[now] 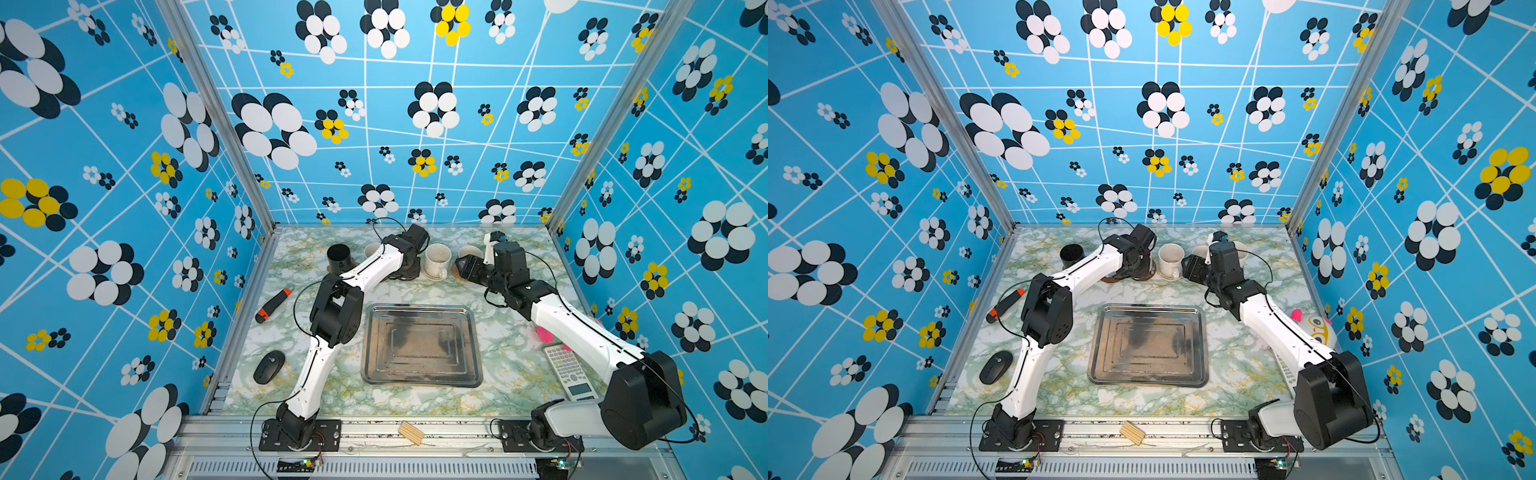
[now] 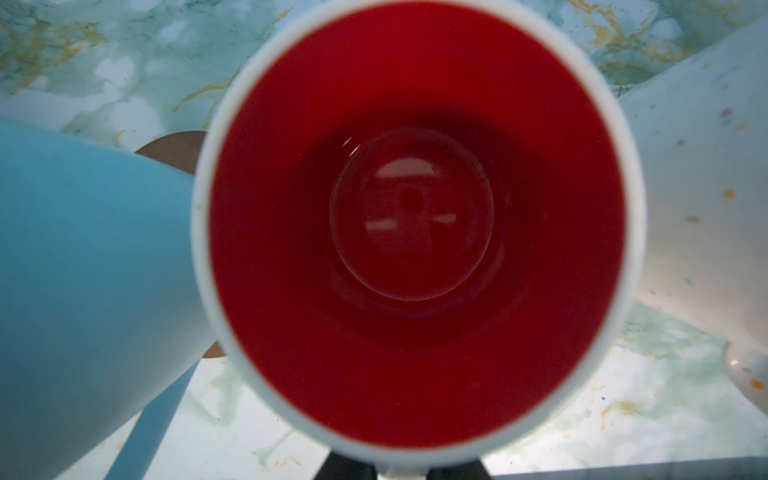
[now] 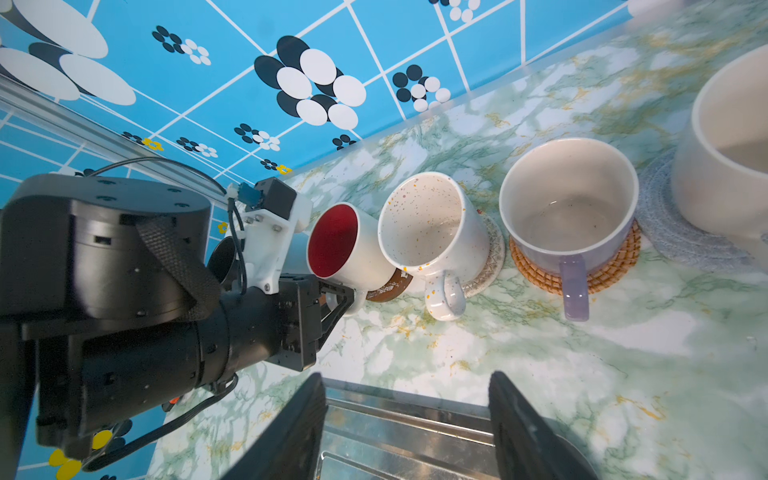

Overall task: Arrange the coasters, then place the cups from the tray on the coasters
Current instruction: 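Lower the red-lined mug onto the wooden coaster with the left gripper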

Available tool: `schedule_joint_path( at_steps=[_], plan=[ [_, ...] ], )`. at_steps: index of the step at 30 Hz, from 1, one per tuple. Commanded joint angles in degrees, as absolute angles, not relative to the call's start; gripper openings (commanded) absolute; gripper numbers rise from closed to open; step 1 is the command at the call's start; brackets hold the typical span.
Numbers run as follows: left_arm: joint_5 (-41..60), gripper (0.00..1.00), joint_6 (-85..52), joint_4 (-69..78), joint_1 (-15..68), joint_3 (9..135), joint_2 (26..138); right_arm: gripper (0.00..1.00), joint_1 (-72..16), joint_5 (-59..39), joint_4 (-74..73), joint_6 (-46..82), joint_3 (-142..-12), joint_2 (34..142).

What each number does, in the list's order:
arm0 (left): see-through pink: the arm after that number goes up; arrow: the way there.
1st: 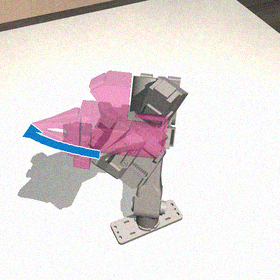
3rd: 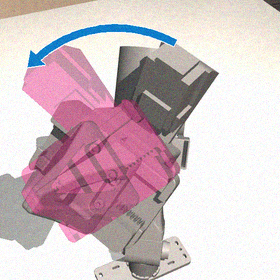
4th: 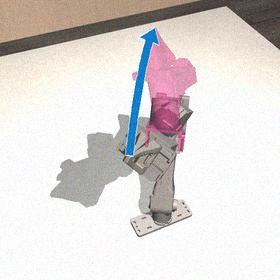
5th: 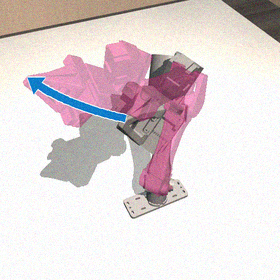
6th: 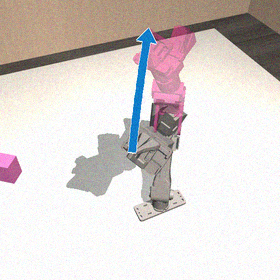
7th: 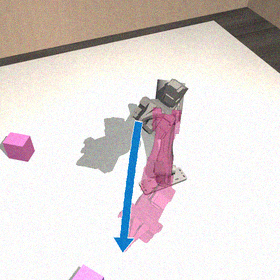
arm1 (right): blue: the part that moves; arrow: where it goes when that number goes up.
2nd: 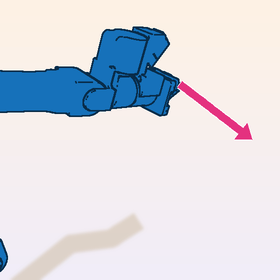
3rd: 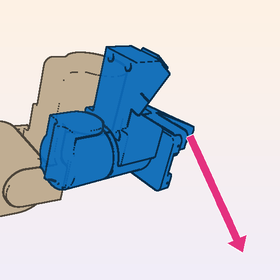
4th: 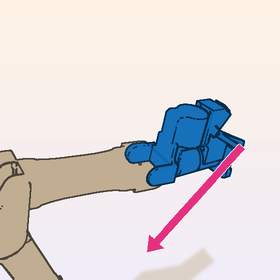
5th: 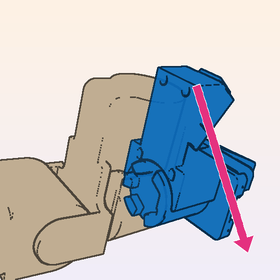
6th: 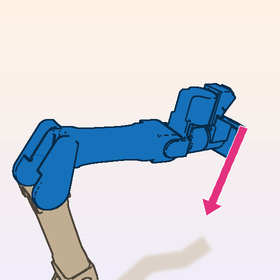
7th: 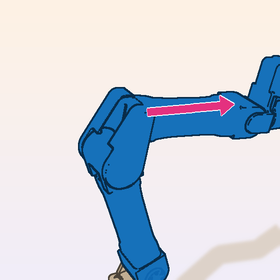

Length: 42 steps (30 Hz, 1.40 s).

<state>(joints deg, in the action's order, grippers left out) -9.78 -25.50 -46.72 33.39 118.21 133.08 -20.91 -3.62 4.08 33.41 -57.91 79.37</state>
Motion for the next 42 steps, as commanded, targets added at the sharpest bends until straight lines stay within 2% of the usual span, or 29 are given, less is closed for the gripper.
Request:
schedule_joint_path(
  at_steps=[1, 22, 30, 42],
  plan=[
    [-10.24, 0.0, -26.28, -45.13, 32.91, 120.63, 133.58, 0.65, -20.48, -4.48, 4.23, 32.7, -59.05, 79.89],
    [-10.01, 0.01, -26.88, -48.24, 32.96, 122.66, 134.86, 0.65, -20.1, -4.83, 4.31, 32.78, -58.6, 79.36],
    [-10.2, 0.16, -26.81, -48.6, 32.96, 122.67, 134.88, 0.64, -20.12, -4.84, 4.31, 32.78, -58.54, 79.02],
    [-10.02, 0.28, -26.95, -48.81, 33.13, 122.75, 134.4, 0.65, -19.99, -4.83, 4.35, 32.87, -58.27, 78.85]
  ],
)
